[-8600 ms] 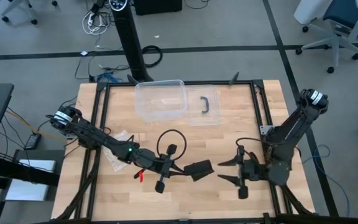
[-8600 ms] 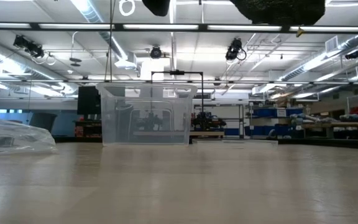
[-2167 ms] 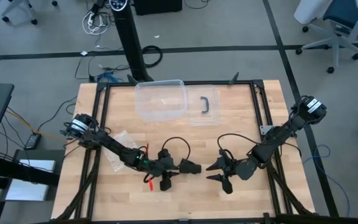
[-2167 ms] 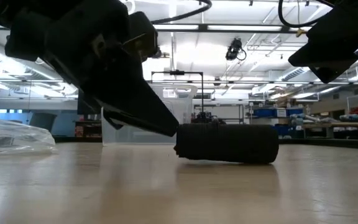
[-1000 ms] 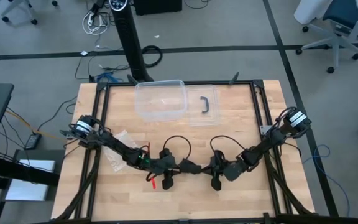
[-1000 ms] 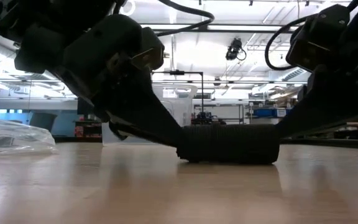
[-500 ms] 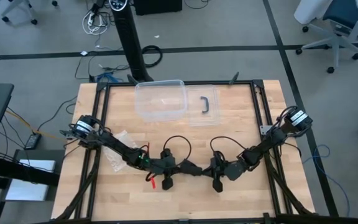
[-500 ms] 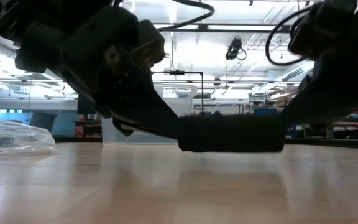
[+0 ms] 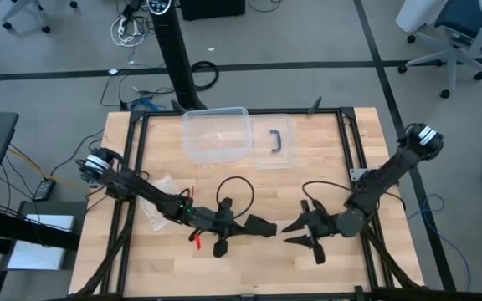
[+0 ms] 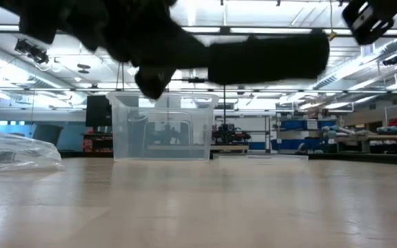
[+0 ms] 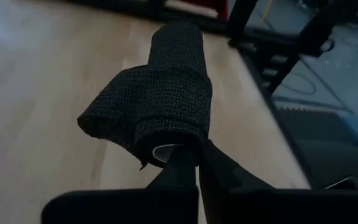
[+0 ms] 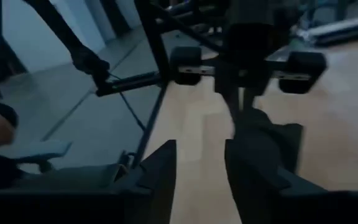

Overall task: Roll bandage
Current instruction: Roll the black bandage

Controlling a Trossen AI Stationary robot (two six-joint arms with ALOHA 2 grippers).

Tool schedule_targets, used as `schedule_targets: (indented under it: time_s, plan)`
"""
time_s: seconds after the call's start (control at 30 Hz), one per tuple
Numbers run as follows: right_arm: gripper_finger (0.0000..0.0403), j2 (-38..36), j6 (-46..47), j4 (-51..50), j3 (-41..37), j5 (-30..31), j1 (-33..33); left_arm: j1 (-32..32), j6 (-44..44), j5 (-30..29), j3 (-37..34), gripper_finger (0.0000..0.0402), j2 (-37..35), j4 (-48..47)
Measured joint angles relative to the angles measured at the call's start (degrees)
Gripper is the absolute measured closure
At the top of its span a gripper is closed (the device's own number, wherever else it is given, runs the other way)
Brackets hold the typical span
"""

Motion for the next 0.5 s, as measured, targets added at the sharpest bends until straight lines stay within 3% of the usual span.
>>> schedule_targets:
  time_s: [0.17, 0.33, 0.5]
  plan:
    - [0.0246, -1.70, -11.28, -0.07, -0.04, 12.22, 5.03, -0.02, 4.65, -1.20, -0.01, 0.0401, -5.07, 5.53]
    - [0.0245, -0.72, -20.50, 1.88, 0.72, 26.31, 7.49, 0.00, 13.35, -8.08, -0.01, 0.0401, -7.25, 12.32]
    - [0.0245, 1.04, -18.11, 9.96, 2.43, 29.61, 4.48, -0.02, 22.41, -15.28, -0.03, 0.0401, -6.56, 14.86]
